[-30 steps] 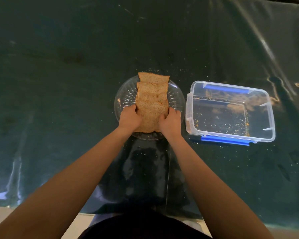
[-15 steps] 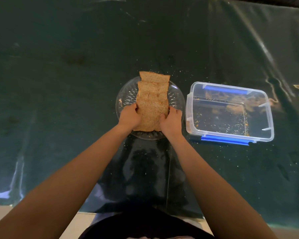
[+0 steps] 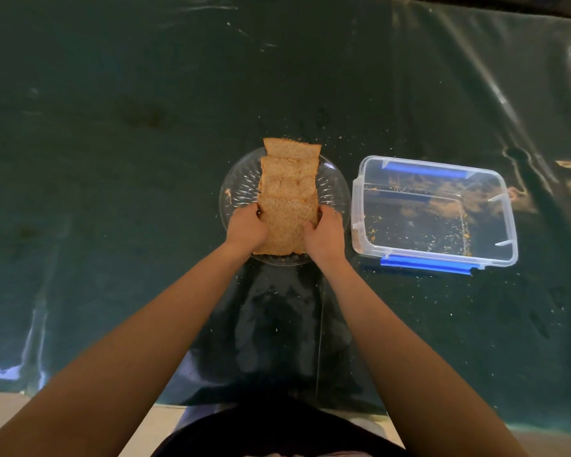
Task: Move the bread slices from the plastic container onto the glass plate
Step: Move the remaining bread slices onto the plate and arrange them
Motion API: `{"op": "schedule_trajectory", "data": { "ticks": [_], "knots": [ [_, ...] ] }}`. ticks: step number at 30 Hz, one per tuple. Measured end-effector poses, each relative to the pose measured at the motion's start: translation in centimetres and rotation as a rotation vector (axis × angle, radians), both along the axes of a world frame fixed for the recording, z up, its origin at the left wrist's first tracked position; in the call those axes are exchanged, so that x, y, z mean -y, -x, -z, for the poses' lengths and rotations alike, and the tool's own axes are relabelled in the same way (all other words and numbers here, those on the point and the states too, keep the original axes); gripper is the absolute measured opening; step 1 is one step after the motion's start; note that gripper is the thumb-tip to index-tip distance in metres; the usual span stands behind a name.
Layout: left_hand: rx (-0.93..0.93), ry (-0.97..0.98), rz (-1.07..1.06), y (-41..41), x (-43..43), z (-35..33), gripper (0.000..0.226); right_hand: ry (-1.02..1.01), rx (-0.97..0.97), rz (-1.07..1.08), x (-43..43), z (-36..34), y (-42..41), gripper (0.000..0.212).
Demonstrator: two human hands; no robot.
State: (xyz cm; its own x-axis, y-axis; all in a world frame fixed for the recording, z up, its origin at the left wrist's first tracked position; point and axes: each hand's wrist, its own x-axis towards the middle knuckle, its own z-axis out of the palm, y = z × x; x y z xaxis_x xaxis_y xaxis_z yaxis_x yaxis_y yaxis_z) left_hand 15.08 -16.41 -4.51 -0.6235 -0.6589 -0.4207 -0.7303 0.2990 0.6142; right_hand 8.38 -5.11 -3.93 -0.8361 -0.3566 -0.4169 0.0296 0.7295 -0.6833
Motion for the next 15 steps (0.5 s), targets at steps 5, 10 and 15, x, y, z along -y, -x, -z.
{"op": "schedule_trajectory", "data": {
  "ticks": [5,10,15],
  "knots": [
    [-0.018,0.004,-0.036,0.09,-0.12,0.03,0.025,0.001,-0.015,0.0,0.02,0.24,0.05,0.041],
    [-0.017,-0.011,-0.05,-0.07,-0.16,-0.25,0.027,-0.013,0.018,-0.001,-0.08,0.45,0.18,0.041],
    [-0.051,-0.045,-0.057,-0.16,-0.34,-0.71,0.027,-0.079,-0.032,-0.051,-0.1,0.19,0.36,0.048]
  ]
}}
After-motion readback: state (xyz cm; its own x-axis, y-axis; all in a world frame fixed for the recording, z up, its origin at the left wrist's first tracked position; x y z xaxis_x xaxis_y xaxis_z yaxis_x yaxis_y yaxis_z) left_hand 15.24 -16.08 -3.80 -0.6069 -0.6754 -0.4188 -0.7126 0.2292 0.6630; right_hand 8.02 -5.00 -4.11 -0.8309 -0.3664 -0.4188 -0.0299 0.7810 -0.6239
